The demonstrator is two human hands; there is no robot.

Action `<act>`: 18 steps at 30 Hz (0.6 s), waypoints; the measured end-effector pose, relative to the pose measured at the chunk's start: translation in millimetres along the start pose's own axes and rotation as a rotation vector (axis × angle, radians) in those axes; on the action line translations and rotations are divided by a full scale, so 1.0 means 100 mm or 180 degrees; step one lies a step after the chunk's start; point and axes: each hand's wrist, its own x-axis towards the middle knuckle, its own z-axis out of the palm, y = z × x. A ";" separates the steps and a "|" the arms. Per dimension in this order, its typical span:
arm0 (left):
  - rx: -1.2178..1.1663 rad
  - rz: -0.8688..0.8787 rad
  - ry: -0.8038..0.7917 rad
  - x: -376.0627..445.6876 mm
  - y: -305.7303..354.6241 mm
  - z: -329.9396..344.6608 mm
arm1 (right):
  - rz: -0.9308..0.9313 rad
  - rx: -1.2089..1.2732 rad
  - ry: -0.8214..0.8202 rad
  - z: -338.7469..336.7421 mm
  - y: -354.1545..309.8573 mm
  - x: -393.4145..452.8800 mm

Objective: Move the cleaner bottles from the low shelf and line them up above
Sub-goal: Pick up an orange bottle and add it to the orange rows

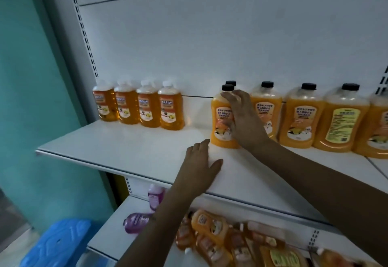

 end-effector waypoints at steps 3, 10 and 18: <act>-0.0254 0.0110 0.0222 -0.03 0.02 -0.04 | 0.0143 -0.0112 -0.0091 0.06 0.03 0.04; -0.1693 0.0984 0.1397 -0.71 -0.21 -0.41 | 0.0460 -0.0050 0.0481 -0.49 -0.65 -0.36; -0.1983 0.0418 0.0565 -2.01 -1.37 0.20 | 0.0639 0.0932 -0.0181 -0.64 -1.61 -2.41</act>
